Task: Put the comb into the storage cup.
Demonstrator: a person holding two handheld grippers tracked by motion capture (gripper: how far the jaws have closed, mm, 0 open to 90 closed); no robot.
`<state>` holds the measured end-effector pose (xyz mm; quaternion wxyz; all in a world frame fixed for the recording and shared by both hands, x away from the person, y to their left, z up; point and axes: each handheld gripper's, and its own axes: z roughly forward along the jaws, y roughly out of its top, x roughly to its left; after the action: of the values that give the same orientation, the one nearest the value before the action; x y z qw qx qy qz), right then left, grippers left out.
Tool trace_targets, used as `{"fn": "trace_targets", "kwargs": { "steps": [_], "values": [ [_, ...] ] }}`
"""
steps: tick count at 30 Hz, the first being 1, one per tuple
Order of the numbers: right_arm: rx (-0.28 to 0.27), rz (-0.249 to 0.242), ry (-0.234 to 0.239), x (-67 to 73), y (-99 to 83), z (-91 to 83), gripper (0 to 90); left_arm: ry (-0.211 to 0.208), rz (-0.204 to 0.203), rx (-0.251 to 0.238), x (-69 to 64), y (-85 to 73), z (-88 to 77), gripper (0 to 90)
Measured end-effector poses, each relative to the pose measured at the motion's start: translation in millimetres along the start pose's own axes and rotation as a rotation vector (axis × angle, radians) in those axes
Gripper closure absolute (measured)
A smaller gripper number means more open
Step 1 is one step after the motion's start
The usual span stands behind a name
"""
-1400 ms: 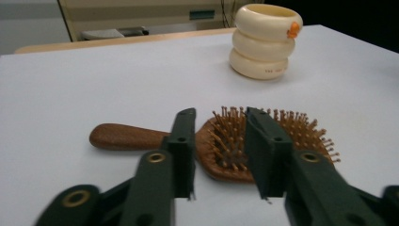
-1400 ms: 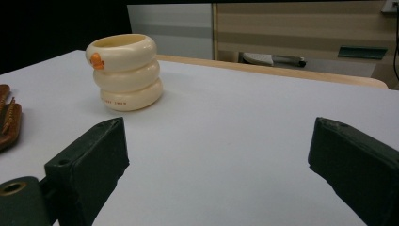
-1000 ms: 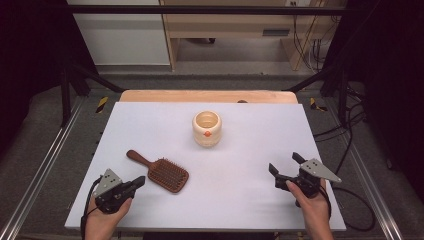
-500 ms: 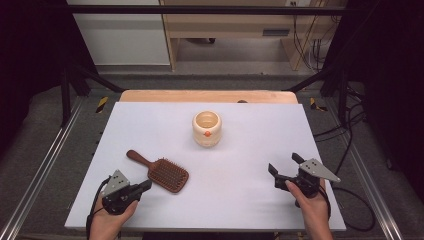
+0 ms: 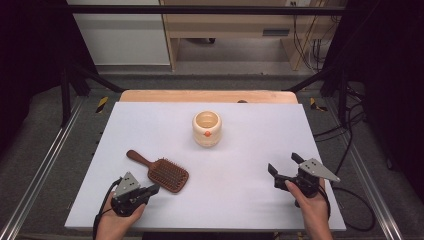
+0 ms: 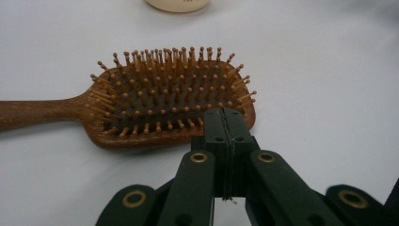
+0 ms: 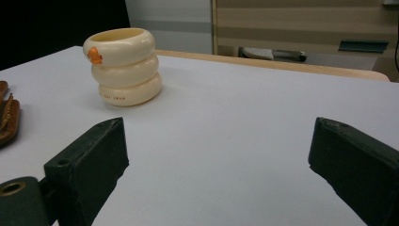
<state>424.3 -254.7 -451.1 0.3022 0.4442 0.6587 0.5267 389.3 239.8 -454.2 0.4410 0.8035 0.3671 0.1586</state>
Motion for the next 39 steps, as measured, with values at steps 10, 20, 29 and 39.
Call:
{"fn": "trace_targets", "kwargs": {
  "steps": [10,20,29,39],
  "values": [
    [0.007,-0.005,0.001,0.3,-0.2,0.9,5.5,-0.018,0.029,0.071,-6.4,-1.8,11.9,90.0],
    [0.007,-0.002,0.002,0.6,-0.2,1.2,5.5,-0.024,0.059,0.103,-12.4,-2.6,22.2,89.9],
    [0.008,-0.003,0.003,0.9,-0.2,1.2,5.5,-0.019,0.076,0.129,-14.9,-3.9,27.8,89.9],
    [0.01,-0.004,0.003,0.8,-0.4,1.5,5.5,-0.013,0.102,0.147,-18.1,-4.1,33.8,89.8]
  ]
}}
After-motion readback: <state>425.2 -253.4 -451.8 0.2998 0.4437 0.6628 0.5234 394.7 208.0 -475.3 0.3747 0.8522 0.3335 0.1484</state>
